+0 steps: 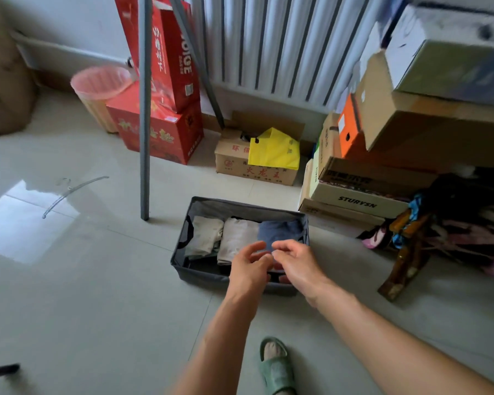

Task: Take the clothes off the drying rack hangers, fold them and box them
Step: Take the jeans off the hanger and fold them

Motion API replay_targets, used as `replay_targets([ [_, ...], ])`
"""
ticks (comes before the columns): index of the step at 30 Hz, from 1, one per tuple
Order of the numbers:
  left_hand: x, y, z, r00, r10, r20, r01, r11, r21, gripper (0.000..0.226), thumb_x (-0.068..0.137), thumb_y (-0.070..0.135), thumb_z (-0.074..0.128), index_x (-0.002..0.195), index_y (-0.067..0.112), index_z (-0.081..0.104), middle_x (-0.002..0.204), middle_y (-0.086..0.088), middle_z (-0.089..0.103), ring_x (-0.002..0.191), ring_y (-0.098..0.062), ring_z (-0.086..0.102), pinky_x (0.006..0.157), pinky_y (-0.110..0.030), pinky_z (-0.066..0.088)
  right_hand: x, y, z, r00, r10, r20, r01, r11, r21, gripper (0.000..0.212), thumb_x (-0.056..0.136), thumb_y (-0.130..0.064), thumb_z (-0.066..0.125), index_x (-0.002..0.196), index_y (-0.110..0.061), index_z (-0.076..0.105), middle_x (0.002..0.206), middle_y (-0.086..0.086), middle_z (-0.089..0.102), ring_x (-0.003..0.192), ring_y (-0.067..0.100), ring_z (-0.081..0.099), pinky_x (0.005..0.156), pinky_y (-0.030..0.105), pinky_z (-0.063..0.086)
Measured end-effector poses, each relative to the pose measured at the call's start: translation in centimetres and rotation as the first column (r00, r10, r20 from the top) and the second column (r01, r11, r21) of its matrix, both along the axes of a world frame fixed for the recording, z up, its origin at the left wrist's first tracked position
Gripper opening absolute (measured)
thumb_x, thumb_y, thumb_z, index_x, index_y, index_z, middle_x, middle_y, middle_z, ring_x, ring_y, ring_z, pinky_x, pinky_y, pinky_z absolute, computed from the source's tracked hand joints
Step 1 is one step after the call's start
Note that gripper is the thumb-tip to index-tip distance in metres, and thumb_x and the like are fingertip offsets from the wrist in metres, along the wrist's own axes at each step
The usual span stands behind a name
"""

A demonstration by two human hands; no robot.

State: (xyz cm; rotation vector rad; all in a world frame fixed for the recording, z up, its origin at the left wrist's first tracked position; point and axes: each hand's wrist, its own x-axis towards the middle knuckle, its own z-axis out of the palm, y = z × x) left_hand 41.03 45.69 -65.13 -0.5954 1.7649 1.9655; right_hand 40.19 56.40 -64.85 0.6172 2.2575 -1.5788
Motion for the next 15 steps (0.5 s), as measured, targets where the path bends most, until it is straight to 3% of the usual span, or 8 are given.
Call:
replay_targets([
  [6,4.4,-2.2,11.8,0.992,-0.099,-0.074,0.098,0.995,-0.01,0.027,0.094,0.015,0.058,0.118,0.028,0.059,0.115,-0.003,0.068,0.102,-0.017,0.066,0.097,-0.04,0.052,4.3,-0.9,12.9,0.996,0.009,-0.093,-0.009,1.0,0.001,0.017,0.099,-0.015,0.05,0.112,-0.019,0.062,0.102,0.004,0.066,0.092,0.015,0.063,0.076,0.028,0.053],
  [8,5.7,-2.5,15.8,0.985,-0.137,-0.109,0.14,0.99,0.018,0.025,0.095,0.014,0.057,0.117,0.026,0.059,0.113,-0.003,0.069,0.098,-0.015,0.068,0.091,-0.034,0.054,6.1,-1.1,17.2,0.993,0.018,-0.114,-0.019,1.0,-0.011,0.018,0.1,-0.017,0.049,0.114,-0.02,0.062,0.103,0.003,0.065,0.094,0.014,0.063,0.075,0.024,0.054],
  [11,7.1,-2.5,21.8,0.973,-0.173,-0.156,0.188,0.978,0.087,0.023,0.096,0.013,0.058,0.116,0.022,0.06,0.108,-0.002,0.071,0.087,-0.011,0.072,0.069,-0.021,0.054,8.6,-0.8,23.1,0.985,0.001,-0.17,-0.005,1.0,-0.023,0.02,0.101,-0.015,0.047,0.113,-0.02,0.062,0.103,-0.001,0.066,0.092,0.008,0.063,0.067,0.015,0.054],
  [15,8.7,-1.6,27.9,0.953,-0.209,-0.218,0.23,0.97,0.078,0.022,0.095,0.012,0.059,0.116,0.021,0.063,0.101,0.0,0.074,0.089,-0.014,0.072,0.071,-0.024,0.054,11.5,0.1,29.2,0.973,-0.069,-0.219,0.053,0.996,-0.078,0.019,0.101,-0.015,0.048,0.11,-0.024,0.061,0.101,-0.006,0.065,0.087,0.003,0.061,0.056,0.009,0.048],
])
